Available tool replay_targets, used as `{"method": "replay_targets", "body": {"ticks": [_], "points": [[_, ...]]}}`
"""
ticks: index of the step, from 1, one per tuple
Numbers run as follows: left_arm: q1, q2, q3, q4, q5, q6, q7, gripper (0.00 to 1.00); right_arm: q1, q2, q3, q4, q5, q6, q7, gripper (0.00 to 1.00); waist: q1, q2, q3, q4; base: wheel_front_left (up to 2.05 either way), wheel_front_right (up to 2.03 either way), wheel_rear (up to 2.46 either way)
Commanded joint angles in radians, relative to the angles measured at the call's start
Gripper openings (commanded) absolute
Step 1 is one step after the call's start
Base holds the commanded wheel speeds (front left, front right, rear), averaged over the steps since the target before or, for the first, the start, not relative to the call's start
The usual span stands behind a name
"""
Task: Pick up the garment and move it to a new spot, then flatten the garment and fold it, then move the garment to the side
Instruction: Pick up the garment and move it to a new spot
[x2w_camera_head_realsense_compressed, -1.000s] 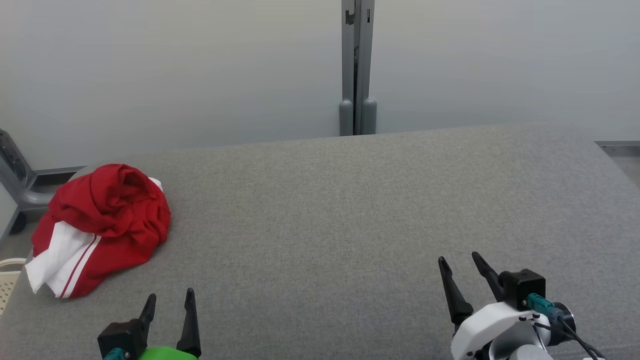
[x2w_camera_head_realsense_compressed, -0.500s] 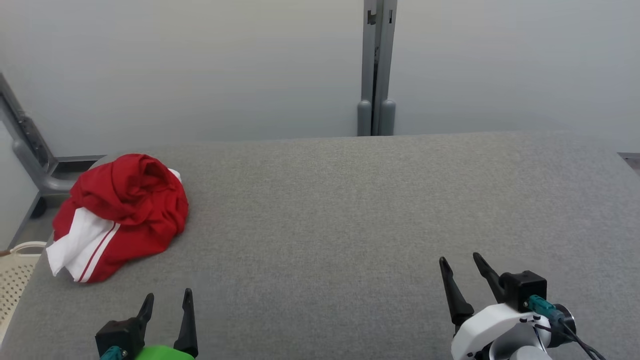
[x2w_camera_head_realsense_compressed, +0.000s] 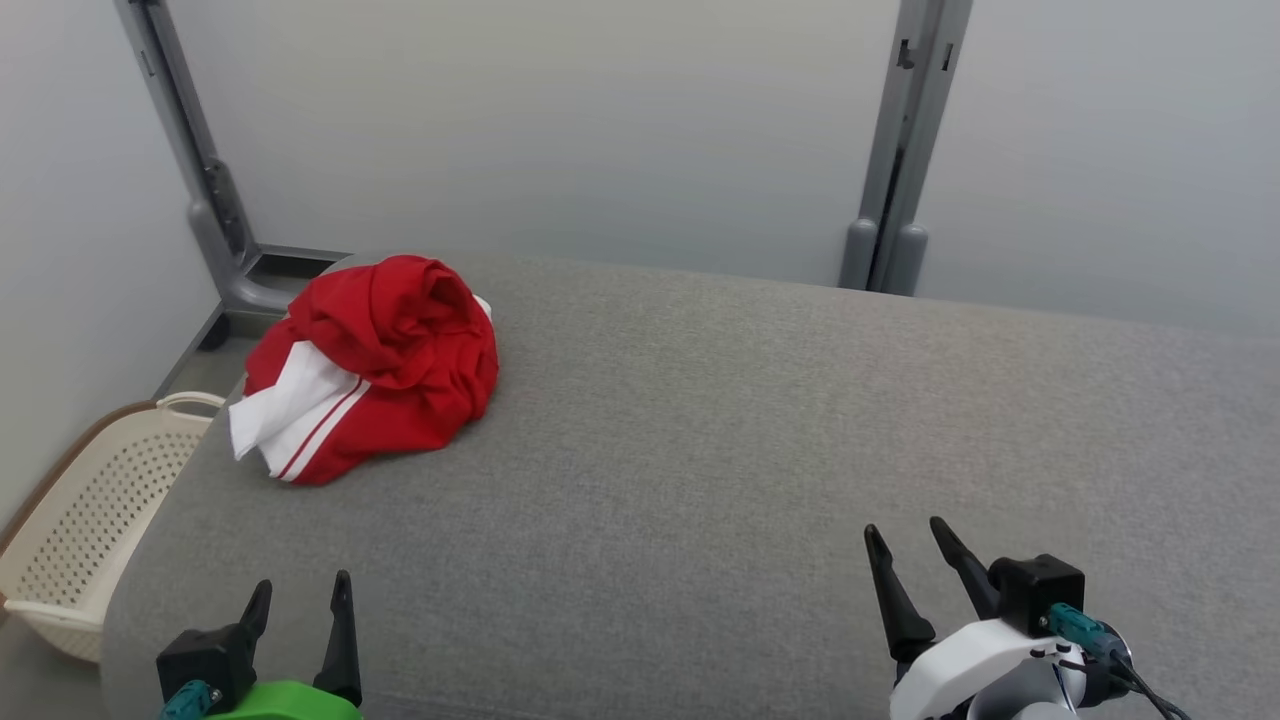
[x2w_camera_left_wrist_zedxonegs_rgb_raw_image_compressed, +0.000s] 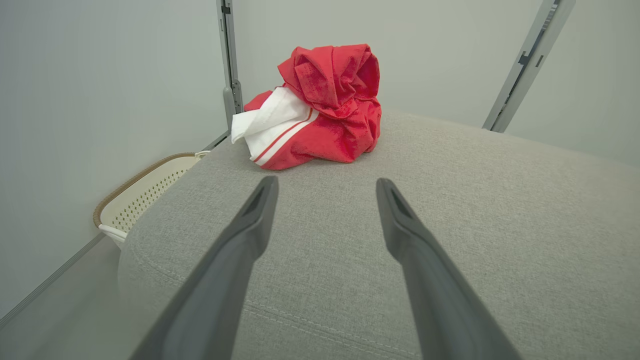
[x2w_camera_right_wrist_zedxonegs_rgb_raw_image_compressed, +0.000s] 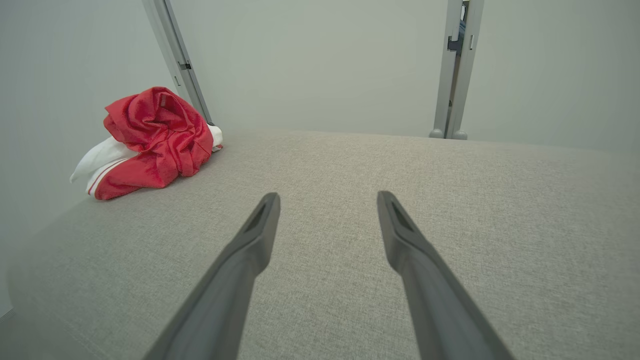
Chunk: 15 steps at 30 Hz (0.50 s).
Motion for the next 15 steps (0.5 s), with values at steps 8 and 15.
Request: {"method": "replay_targets", "body": {"ticks": [8,15], "points": [[0.008,0.026,-0.001,-0.027,0.0,0.009,0.018,1.0,-0.015,-0.004,0.021,0.021,0.028,0.0,-0.021,1.0,0.0,0.0,-0.006,0.132,0.0,0.0,0.0],[-0.006,0.021,-0.004,-0.041,-0.012,0.015,0.025,1.0,-0.038,-0.004,0.032,0.034,0.027,0.0,-0.027,1.0,0.0,0.0,0.016,0.16,0.0,0.0,0.0]]}}
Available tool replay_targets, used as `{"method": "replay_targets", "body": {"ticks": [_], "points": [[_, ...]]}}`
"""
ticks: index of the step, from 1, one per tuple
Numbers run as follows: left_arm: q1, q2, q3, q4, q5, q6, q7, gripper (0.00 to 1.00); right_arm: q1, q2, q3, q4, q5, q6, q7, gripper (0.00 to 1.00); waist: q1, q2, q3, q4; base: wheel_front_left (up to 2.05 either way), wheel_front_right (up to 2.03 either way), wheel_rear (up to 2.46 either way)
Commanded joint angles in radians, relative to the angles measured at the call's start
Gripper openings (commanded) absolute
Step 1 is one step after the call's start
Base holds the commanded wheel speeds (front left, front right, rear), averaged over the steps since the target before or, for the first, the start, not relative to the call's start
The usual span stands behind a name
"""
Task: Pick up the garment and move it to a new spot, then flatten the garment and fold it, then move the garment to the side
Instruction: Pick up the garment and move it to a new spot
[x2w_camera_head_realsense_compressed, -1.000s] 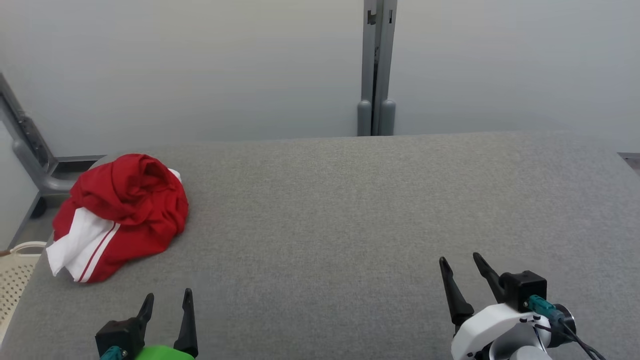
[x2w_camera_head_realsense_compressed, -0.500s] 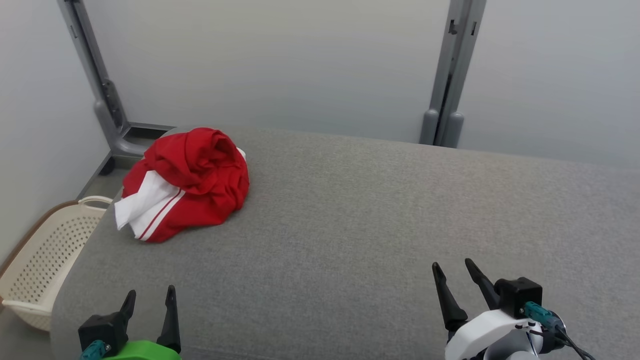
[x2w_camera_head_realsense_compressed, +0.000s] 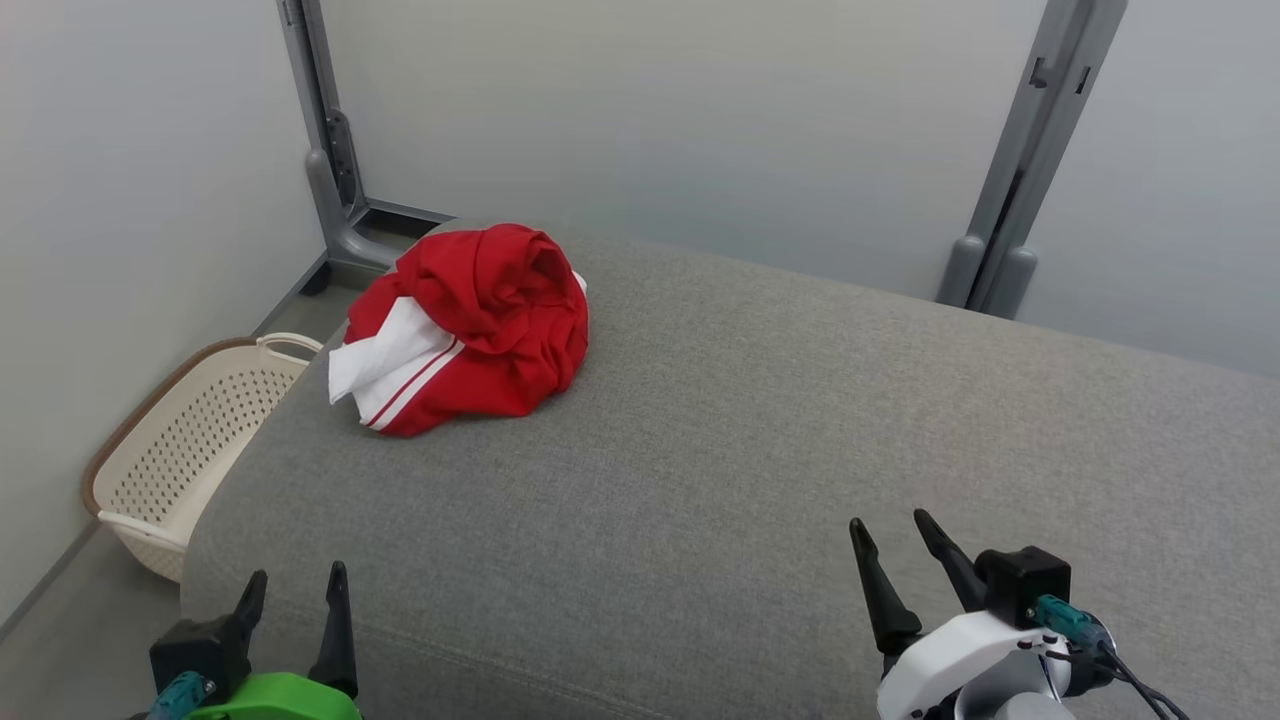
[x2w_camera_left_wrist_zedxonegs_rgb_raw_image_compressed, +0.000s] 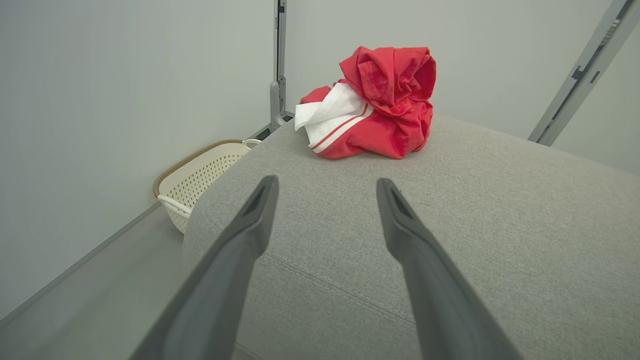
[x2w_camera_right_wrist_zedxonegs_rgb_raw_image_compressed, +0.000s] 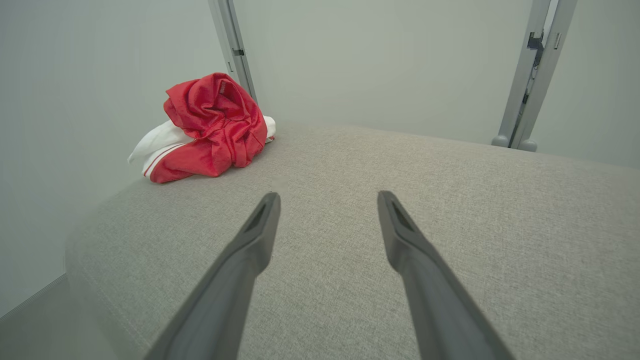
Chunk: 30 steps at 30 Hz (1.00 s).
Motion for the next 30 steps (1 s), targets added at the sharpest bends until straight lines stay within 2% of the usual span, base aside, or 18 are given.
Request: {"method": "replay_targets", "body": {"ticks": [1,10,21,30], "points": [[-0.01,-0.002,-0.005,-0.003,-0.006,0.006,0.001,1.0,-0.014,-0.004,0.004,0.003,0.001,0.0,-0.008,1.0,0.0,0.0,0.012,0.013,0.0,0.0,0.0],[-0.06,-0.008,-0.022,0.023,-0.017,-0.01,0.019,1.0,-0.017,-0.004,0.005,-0.006,-0.01,0.0,-0.009,1.0,0.0,0.0,0.027,0.028,0.0,0.0,0.0],[-0.331,-0.031,-0.068,0.188,-0.067,-0.072,0.214,1.0,0.007,-0.005,-0.023,-0.084,-0.056,0.0,0.016,1.0,0.0,0.0,0.088,0.053,0.0,0.0,0.0],[-0.689,-0.09,-0.067,0.385,-0.124,-0.107,0.332,1.0,0.016,-0.005,-0.061,-0.341,-0.174,0.0,0.152,1.0,0.0,0.0,0.307,0.031,0.0,0.0,0.0]]}}
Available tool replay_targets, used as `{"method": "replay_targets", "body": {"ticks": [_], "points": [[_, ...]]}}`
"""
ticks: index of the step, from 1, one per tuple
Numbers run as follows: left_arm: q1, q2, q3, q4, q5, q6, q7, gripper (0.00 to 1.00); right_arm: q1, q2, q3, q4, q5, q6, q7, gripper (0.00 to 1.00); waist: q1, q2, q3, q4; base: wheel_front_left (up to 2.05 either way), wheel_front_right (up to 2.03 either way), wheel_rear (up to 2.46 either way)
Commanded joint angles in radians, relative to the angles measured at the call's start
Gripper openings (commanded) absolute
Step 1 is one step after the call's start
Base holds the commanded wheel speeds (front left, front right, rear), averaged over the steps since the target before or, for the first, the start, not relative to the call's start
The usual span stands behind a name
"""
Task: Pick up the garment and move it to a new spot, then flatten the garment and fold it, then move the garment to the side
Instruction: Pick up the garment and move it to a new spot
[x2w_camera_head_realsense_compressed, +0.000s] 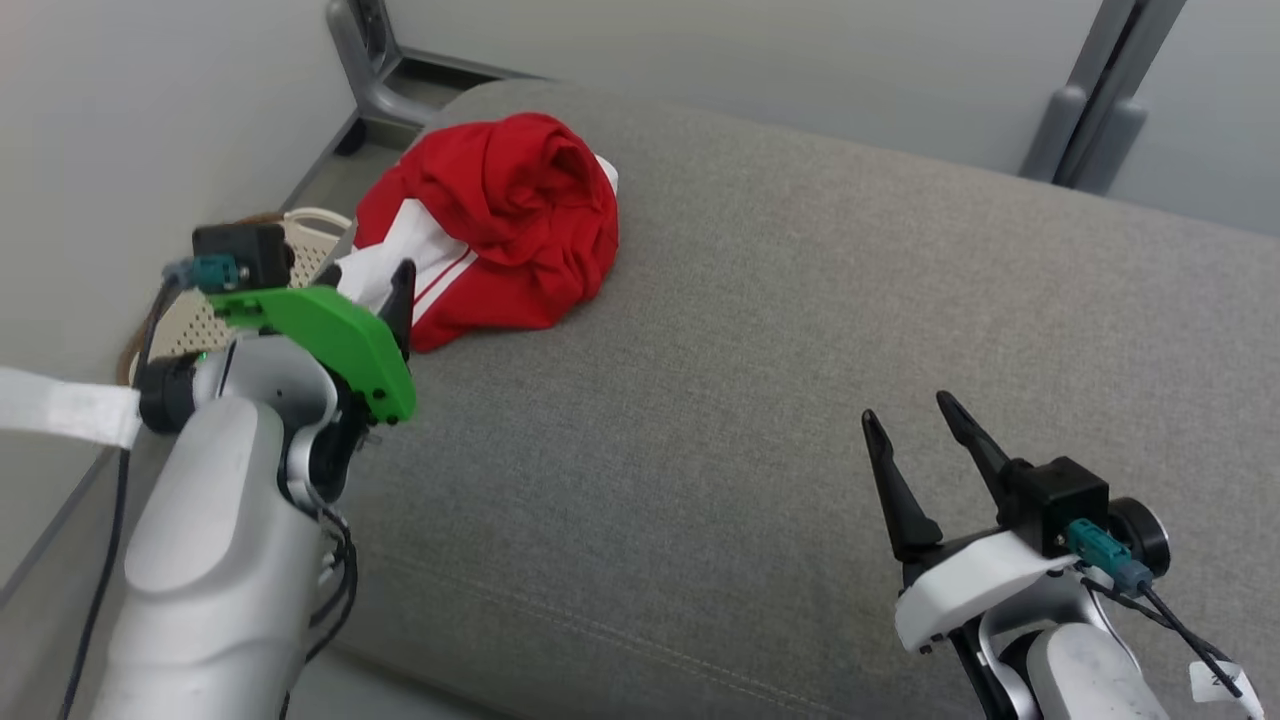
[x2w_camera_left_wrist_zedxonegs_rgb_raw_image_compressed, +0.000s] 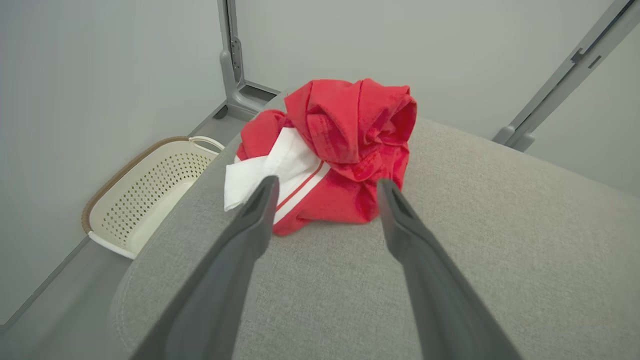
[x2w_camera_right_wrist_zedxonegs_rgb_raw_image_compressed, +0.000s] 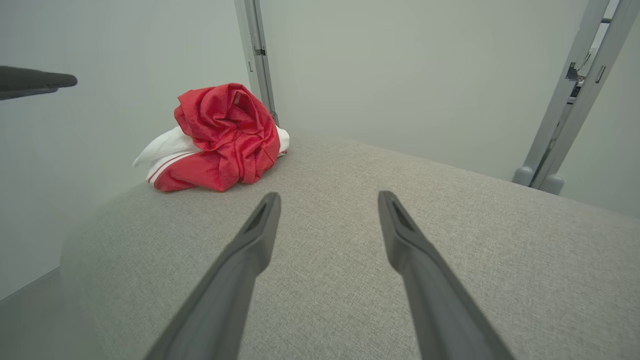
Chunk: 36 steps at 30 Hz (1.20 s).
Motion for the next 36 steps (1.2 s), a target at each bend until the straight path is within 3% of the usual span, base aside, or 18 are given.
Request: {"method": "replay_targets", "body": {"ticks": [1,12,18,29,30,31,32,36], "points": [[-0.043,-0.007,-0.003,0.015,0.0,-0.006,0.001,1.0,0.01,-0.007,-0.007,-0.028,-0.019,0.0,0.016,1.0,0.0,0.0,0.131,-0.023,0.0,0.0,0.0],[-0.317,-0.009,0.017,0.223,-0.026,0.017,0.097,1.0,0.06,-0.058,-0.014,-0.325,-0.041,0.0,0.158,1.0,0.0,0.0,0.31,-0.085,0.0,0.0,0.0],[-0.38,0.017,0.022,0.303,-0.015,0.045,0.091,1.0,0.082,-0.07,-0.013,-0.394,-0.029,0.0,0.185,1.0,0.0,0.0,0.352,-0.118,0.0,0.0,0.0],[-0.436,0.039,0.033,0.401,-0.024,0.036,0.022,1.0,0.103,-0.074,-0.012,-0.434,-0.019,0.0,0.192,1.0,0.0,0.0,0.386,-0.163,0.0,0.0,0.0],[-0.438,0.037,0.033,0.411,-0.026,0.037,0.02,0.84,0.105,-0.073,-0.013,-0.434,-0.019,0.0,0.191,1.0,0.0,0.0,0.387,-0.165,0.0,0.0,0.0],[-0.439,0.041,0.026,0.416,-0.018,0.037,0.014,0.84,0.106,-0.073,-0.013,-0.434,-0.02,0.0,0.19,1.0,0.0,0.0,0.387,-0.167,0.0,0.0,0.0],[-0.441,0.042,0.03,0.421,-0.021,0.035,0.002,0.0,0.106,-0.072,-0.013,-0.433,-0.02,0.0,0.189,1.0,0.0,0.0,0.387,-0.169,0.0,0.0,0.0],[-0.445,0.05,0.021,0.439,-0.01,0.032,-0.029,0.0,0.103,-0.069,-0.014,-0.426,-0.017,0.0,0.187,1.0,0.0,0.0,0.381,-0.172,0.0,0.0,0.0]]}}
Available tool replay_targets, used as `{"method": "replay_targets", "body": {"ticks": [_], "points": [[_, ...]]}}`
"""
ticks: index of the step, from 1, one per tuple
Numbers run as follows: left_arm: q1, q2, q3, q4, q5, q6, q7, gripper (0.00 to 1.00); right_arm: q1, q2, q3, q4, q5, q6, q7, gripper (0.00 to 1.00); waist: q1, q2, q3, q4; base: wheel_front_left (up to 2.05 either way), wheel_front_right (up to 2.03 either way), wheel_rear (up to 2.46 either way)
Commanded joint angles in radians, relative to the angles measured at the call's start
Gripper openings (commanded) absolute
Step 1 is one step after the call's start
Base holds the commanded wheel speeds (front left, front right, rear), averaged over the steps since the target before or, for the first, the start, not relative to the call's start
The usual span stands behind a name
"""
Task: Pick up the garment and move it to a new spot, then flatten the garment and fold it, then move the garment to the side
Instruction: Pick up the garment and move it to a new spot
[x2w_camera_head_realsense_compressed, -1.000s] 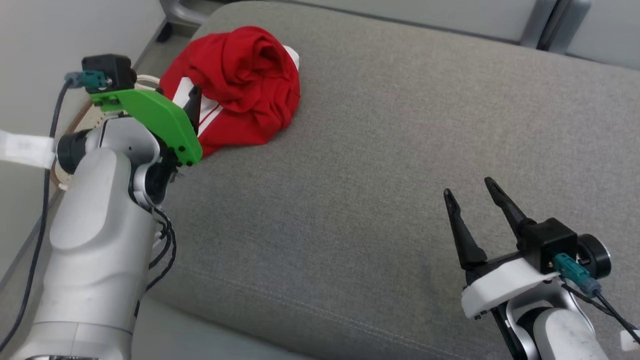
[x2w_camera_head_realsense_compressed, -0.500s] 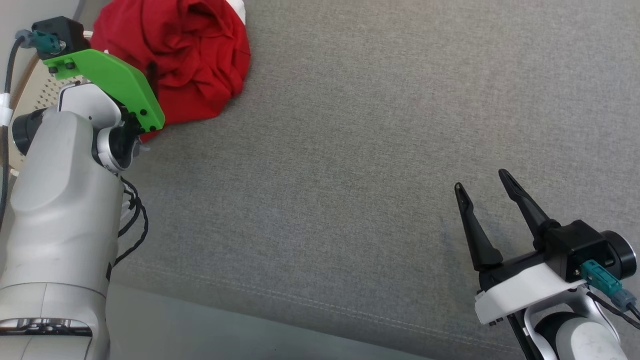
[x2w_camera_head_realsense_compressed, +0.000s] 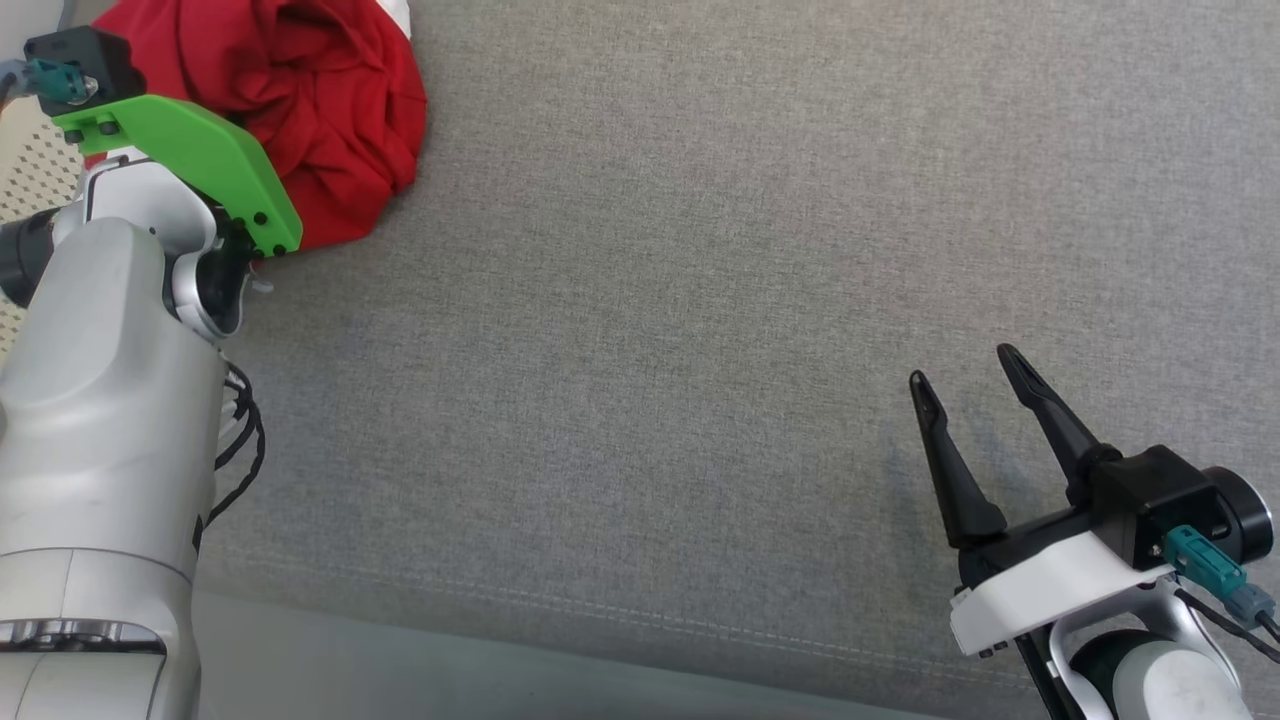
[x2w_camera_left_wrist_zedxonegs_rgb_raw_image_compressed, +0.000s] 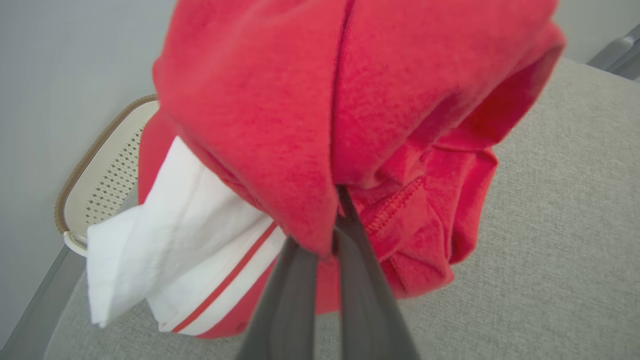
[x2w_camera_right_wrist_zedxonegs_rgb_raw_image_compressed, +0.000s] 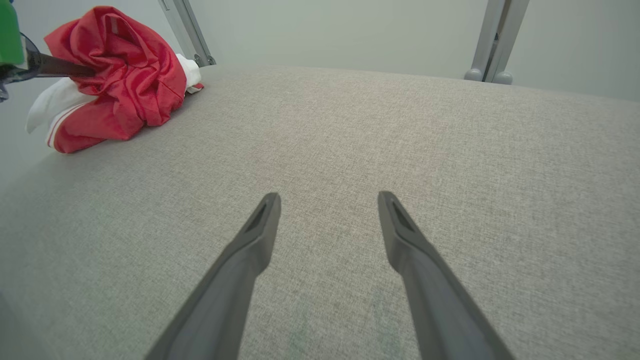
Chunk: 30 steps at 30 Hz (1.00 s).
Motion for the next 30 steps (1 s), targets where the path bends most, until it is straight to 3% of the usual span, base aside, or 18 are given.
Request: {"method": "replay_targets", "body": {"ticks": [1,6,16,25,30], "points": [[-0.016,0.01,-0.002,0.005,0.009,-0.002,-0.004,0.0,0.001,-0.001,-0.002,0.002,0.008,0.0,-0.005,1.0,-0.0001,-0.0001,-0.007,0.001,0.0,0.0,0.0],[-0.02,0.014,-0.022,0.036,0.021,-0.015,-0.041,0.0,0.002,0.011,0.008,0.036,0.019,0.0,-0.022,1.0,-0.0001,-0.0001,-0.059,0.007,0.0,0.0,0.0],[-0.008,0.012,-0.115,0.087,0.088,-0.057,-0.048,0.0,0.025,0.048,0.046,0.165,0.067,0.0,-0.086,1.0,-0.0001,-0.0001,-0.286,-0.02,0.0,0.0,0.0],[-0.039,-0.036,-0.205,0.064,0.135,-0.105,-0.022,0.0,0.058,0.062,0.059,0.248,0.098,0.0,-0.135,1.0,-0.0001,-0.0001,-0.444,-0.085,0.0,0.0,0.0],[-0.066,-0.061,-0.246,0.027,0.151,-0.123,-0.026,0.0,0.044,0.062,0.067,0.273,0.136,0.0,-0.16,1.0,-0.0001,-0.0001,-0.477,-0.139,0.0,0.0,0.0]]}}
